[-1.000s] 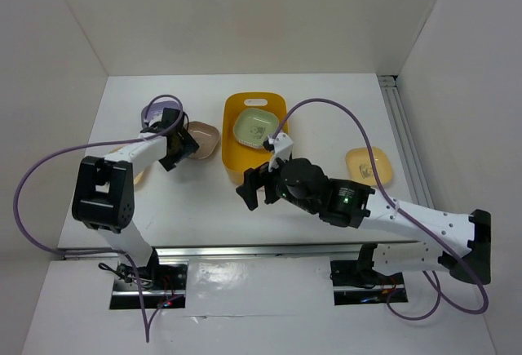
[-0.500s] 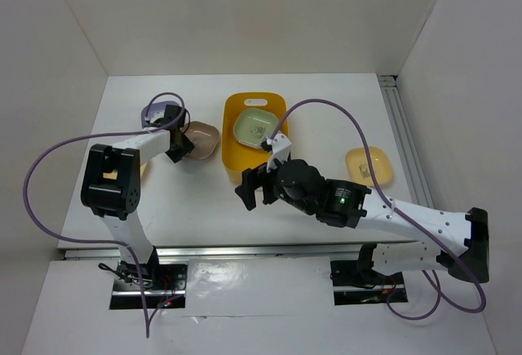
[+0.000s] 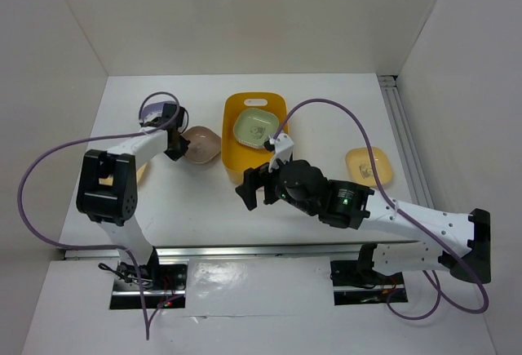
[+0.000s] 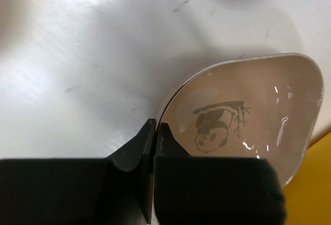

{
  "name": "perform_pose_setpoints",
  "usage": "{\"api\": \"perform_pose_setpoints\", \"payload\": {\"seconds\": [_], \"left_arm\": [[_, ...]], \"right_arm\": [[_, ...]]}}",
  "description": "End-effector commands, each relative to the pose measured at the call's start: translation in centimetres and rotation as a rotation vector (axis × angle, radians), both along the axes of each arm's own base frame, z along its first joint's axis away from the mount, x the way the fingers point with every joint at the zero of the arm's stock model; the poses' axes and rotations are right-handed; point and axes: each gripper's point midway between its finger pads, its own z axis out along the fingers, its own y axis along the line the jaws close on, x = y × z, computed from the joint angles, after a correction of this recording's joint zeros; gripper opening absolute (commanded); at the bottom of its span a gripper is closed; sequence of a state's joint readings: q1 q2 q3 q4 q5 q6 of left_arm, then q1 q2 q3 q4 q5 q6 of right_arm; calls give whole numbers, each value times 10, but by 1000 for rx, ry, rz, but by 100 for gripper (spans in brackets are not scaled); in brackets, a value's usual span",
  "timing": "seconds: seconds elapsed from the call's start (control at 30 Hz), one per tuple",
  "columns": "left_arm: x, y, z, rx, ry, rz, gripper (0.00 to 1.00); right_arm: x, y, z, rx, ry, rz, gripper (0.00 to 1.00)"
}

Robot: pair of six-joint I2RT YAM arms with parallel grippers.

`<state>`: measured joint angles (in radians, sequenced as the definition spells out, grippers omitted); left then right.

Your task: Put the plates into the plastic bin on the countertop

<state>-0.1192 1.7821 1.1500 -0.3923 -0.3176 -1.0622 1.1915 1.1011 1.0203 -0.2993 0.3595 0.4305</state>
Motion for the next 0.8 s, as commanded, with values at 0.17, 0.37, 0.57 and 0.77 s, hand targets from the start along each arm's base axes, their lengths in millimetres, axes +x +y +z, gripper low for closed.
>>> {"api": "perform_pose_setpoints", "payload": {"seconds": [0.17,0.37,0.57,0.77], "left_arm": [[-45,22,105,144,-110,142,0],[-70,11,240,173,-414,141,0],[-58,-37,290,67,-587,-97,0],[-14,-92,268,-61,-560,-204,0]], "right_arm": [[-1,0,22,63,-19,-11,100],[-3,-13,27,55,-20,-38,100],[5,-49,57,91,-67,-169,100],[21,-102,88,90,-121,-392,100]]}}
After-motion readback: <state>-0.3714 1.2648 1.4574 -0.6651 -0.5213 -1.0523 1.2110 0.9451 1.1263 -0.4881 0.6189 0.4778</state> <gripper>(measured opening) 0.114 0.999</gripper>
